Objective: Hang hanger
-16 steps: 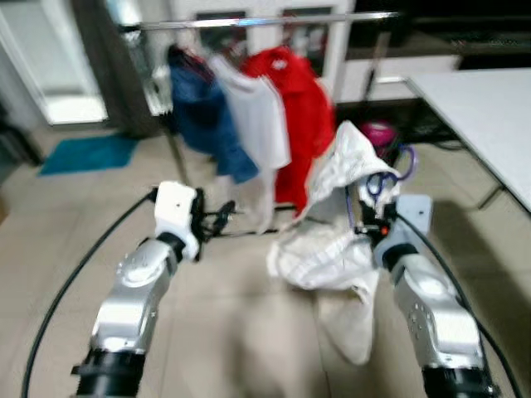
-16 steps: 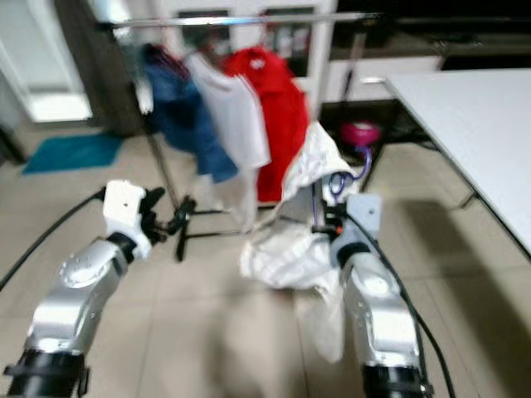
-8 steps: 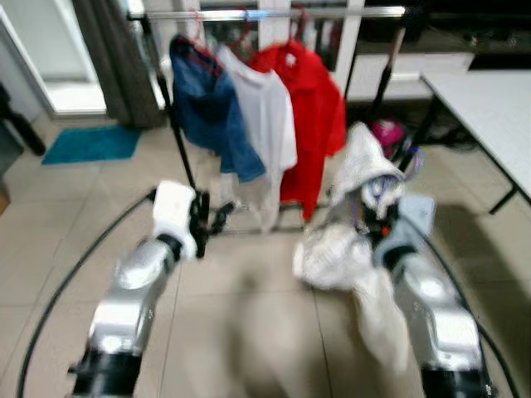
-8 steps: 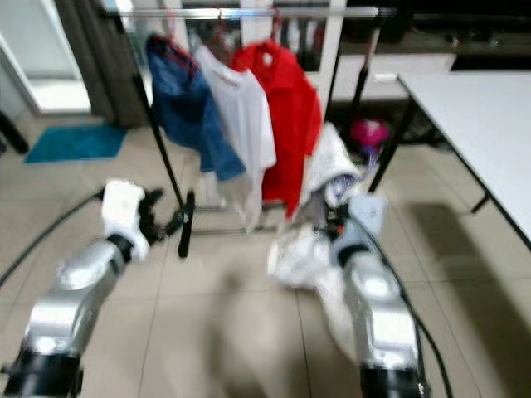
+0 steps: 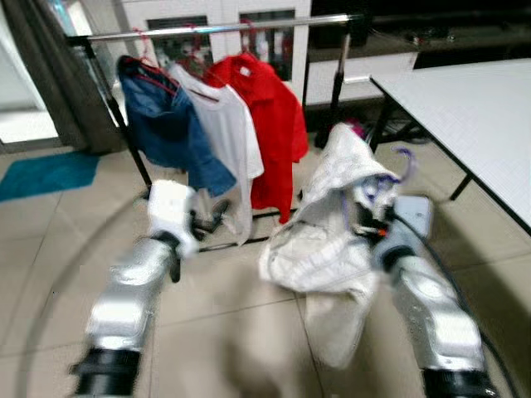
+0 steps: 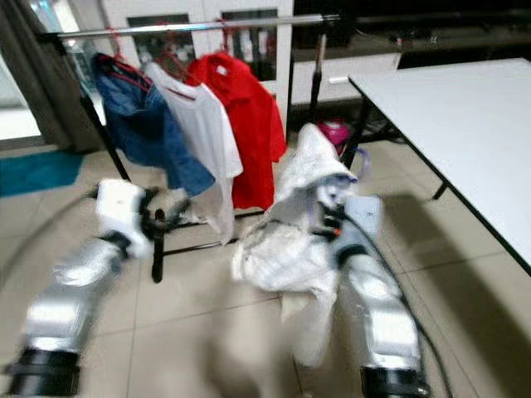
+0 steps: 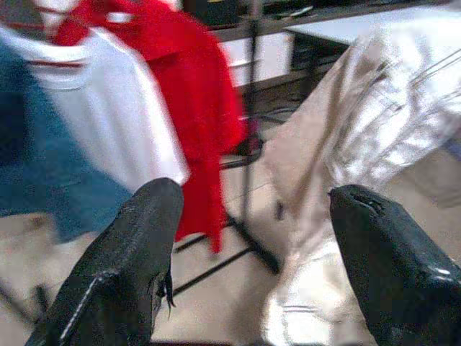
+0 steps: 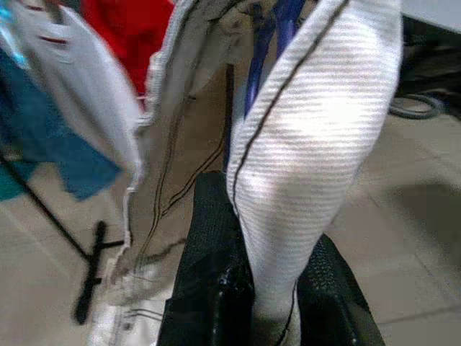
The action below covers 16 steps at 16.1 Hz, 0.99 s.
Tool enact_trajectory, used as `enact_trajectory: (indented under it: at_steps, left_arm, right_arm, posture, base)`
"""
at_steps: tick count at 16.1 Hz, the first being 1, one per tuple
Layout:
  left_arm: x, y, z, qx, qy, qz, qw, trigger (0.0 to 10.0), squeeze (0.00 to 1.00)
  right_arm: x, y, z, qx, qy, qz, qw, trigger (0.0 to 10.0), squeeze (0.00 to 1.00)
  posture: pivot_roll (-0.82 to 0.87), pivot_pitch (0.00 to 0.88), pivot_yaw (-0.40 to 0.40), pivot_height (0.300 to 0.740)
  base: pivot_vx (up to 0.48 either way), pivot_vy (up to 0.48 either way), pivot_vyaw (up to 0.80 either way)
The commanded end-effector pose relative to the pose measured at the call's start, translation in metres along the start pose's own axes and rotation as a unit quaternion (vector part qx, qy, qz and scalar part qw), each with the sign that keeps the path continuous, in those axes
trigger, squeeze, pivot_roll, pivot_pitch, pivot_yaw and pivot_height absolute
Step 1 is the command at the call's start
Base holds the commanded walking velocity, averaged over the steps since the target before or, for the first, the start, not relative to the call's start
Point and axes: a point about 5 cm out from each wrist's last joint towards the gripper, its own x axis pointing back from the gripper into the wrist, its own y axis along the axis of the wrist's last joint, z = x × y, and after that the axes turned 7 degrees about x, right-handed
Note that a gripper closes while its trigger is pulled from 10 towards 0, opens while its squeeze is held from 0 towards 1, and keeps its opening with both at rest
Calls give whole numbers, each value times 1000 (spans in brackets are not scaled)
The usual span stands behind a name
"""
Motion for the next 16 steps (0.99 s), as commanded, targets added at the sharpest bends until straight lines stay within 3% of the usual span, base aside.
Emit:
enact_trajectory:
  at_steps: [1, 16]
  left_arm:
    - [4, 6, 11, -10, 16, -5, 1000, 10000, 0]
    - [4, 6, 10, -7, 20, -8, 1000, 10000, 0]
  right_arm:
    - [-2, 23, 7, -2, 10, -50, 999, 10000, 0]
    - [-4, 22, 6, 16, 11, -37, 999, 10000, 0]
  posture:
    - [-40, 0, 50, 740]
    - [-36, 0, 38, 740]
  base:
    - [319, 0, 0]
    - [321, 0, 0]
